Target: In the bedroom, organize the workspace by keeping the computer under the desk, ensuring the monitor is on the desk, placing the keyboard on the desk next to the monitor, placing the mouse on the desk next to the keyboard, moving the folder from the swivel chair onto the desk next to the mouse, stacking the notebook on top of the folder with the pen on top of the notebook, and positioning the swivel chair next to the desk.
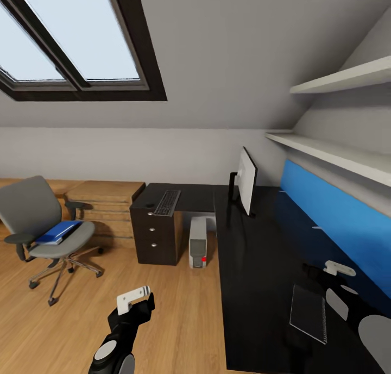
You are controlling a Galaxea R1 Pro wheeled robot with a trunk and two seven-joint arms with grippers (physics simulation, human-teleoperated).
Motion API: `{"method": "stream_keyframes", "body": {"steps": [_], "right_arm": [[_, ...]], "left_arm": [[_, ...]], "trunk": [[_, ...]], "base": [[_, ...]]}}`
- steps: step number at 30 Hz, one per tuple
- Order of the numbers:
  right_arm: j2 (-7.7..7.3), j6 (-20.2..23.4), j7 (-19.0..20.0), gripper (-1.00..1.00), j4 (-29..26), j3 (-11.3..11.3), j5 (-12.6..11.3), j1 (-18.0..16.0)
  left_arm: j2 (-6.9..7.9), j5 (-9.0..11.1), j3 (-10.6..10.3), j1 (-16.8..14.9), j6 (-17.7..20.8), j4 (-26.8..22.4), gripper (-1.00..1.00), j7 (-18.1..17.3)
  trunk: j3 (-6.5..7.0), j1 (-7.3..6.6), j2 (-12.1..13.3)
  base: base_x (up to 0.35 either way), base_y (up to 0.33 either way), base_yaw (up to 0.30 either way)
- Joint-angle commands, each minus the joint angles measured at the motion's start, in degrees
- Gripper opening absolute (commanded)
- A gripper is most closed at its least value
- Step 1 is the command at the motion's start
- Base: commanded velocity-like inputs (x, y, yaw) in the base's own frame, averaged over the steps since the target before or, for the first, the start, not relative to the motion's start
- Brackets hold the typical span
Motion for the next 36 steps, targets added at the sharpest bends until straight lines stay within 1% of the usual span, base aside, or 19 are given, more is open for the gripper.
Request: {"method": "stream_keyframes", "body": {"steps": [1,4,6,10,13,16,20,28,36], "right_arm": [[-0.04,-0.2,-0.1,1.0,0.0,0.5,-0.5,0.0],[-0.04,-0.2,0.0,1.0,0.0,0.5,-0.5,0.0],[0.62,0.4,-0.6,1.0,-0.6,0.2,0.1,0.6],[1.91,1.7,-1.9,1.0,-1.9,0.7,1.0,1.6],[2.89,1.0,-0.9,1.0,-2.2,0.8,1.2,0.6],[3.66,0.1,0.0,1.0,-1.2,0.8,1.2,-0.3],[4.02,-1.2,1.3,1.0,0.0,0.9,1.3,-0.7],[4.03,-3.8,1.5,1.0,2.0,0.9,1.3,-0.7],[4.09,-3.8,1.5,1.0,2.1,1.1,1.3,-0.8]], "left_arm": [[0.0,0.6,-0.1,0.0,0.1,-0.1,1.0,0.4],[0.04,0.6,-0.1,0.0,0.1,-0.1,1.0,0.4],[0.53,0.3,0.4,0.0,-0.4,-0.7,1.0,1.1],[-0.02,0.3,0.5,0.0,-0.3,-1.6,1.0,2.2],[0.3,0.3,0.4,0.0,-0.3,-1.9,1.0,1.5],[0.64,0.3,0.4,0.0,-0.3,-2.1,1.0,1.2],[0.84,0.3,0.4,0.0,-0.2,-2.1,1.0,1.1],[0.88,0.3,0.4,0.0,-0.2,-2.2,1.0,1.1],[0.88,0.3,0.3,0.0,-0.3,-2.2,1.0,1.1]], "trunk": [[-0.08,0.02,-0.1],[-0.08,0.02,-0.1],[-0.08,0.02,-0.1],[-0.08,0.02,-0.1],[-0.08,0.02,-0.1],[-0.62,0.68,-1.3],[-1.34,1.56,-2.9],[-2.77,3.31,-6.1],[-4.21,5.07,-9.3]], "base": [[0.0,0.0,-0.036],[0.0,0.0,-0.024],[0.0,0.0,0.0],[0.0,0.0,0.0],[0.0,0.0,0.0],[0.0,0.0,0.0],[0.0,0.0,0.0],[0.0,0.0,0.0],[0.0,0.0,0.0]]}}
